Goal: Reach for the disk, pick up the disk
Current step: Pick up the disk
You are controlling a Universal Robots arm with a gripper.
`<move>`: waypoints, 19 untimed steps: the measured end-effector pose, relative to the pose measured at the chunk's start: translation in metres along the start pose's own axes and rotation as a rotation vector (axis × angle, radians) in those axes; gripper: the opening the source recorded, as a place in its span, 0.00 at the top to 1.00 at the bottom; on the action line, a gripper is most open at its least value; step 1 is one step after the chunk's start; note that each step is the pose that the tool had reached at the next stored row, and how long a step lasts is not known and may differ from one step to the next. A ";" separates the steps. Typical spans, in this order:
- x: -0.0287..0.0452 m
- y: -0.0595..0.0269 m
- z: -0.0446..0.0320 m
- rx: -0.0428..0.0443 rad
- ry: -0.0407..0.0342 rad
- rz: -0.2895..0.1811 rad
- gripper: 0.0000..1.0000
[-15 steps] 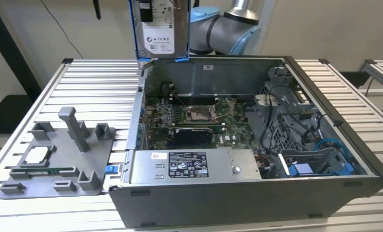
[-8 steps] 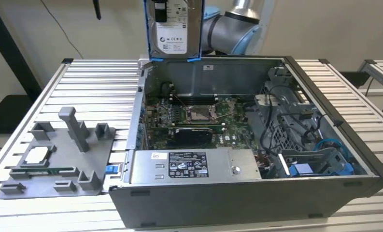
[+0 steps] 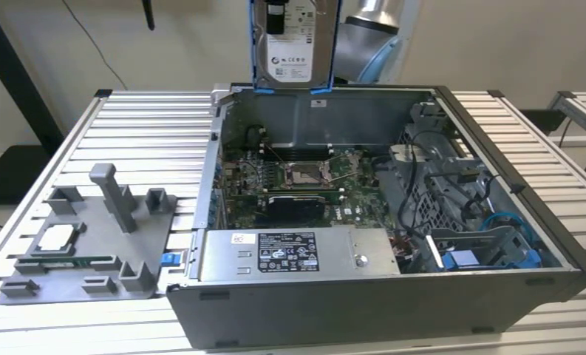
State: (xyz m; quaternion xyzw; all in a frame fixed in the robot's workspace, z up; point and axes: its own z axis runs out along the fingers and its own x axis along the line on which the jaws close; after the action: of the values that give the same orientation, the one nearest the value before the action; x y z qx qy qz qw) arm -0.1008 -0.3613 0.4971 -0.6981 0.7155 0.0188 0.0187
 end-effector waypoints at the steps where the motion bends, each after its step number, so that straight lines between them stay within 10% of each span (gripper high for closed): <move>1: -0.0001 -0.0045 0.0000 0.0000 0.0000 0.000 1.00; 19: -0.0018 -0.0737 0.0000 -0.0001 0.0001 0.000 1.00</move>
State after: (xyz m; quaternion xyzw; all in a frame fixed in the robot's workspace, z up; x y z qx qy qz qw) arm -0.0271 -0.3613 0.4972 -0.6981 0.7155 0.0188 0.0187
